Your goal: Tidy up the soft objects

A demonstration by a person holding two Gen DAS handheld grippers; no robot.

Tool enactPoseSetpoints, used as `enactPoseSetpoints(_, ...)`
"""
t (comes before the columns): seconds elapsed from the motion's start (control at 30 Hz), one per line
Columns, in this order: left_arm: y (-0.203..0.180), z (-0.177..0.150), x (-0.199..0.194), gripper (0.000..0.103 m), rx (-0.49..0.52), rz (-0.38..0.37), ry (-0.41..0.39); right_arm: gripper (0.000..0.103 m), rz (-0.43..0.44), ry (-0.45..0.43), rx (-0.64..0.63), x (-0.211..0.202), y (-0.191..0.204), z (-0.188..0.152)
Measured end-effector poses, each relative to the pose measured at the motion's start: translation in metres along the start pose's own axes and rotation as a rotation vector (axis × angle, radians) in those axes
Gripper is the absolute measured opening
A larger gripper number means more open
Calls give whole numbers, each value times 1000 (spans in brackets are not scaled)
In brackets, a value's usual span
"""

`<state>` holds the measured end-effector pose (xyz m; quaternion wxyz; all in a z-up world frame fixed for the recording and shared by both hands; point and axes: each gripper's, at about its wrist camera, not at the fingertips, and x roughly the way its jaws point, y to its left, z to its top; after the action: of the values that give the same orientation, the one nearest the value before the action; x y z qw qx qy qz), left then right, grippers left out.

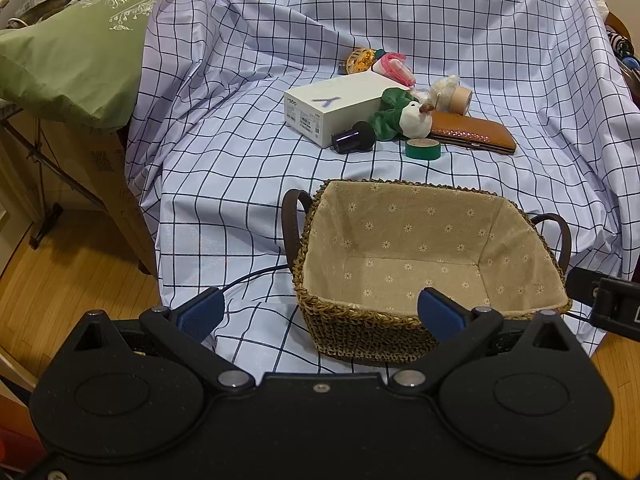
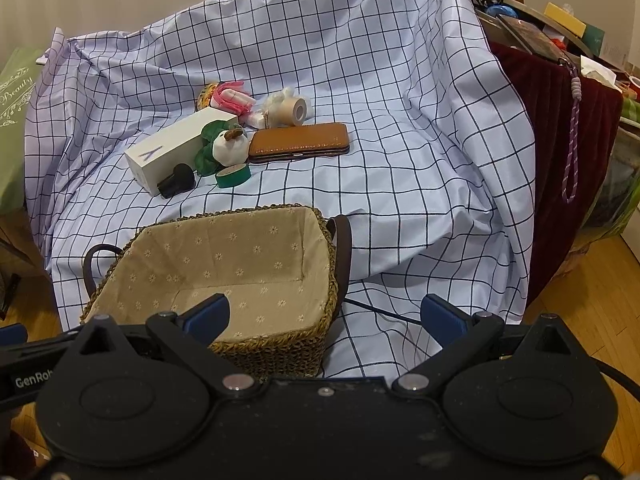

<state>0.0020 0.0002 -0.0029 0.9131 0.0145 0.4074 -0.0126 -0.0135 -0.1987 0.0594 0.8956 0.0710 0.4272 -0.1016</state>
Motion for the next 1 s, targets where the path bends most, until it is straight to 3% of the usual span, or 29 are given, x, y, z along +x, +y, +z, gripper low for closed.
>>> enactPoseSetpoints(1.0, 2, -8, 2, 100, -4, -1, 5, 102, 5, 16, 4, 2, 1, -1)
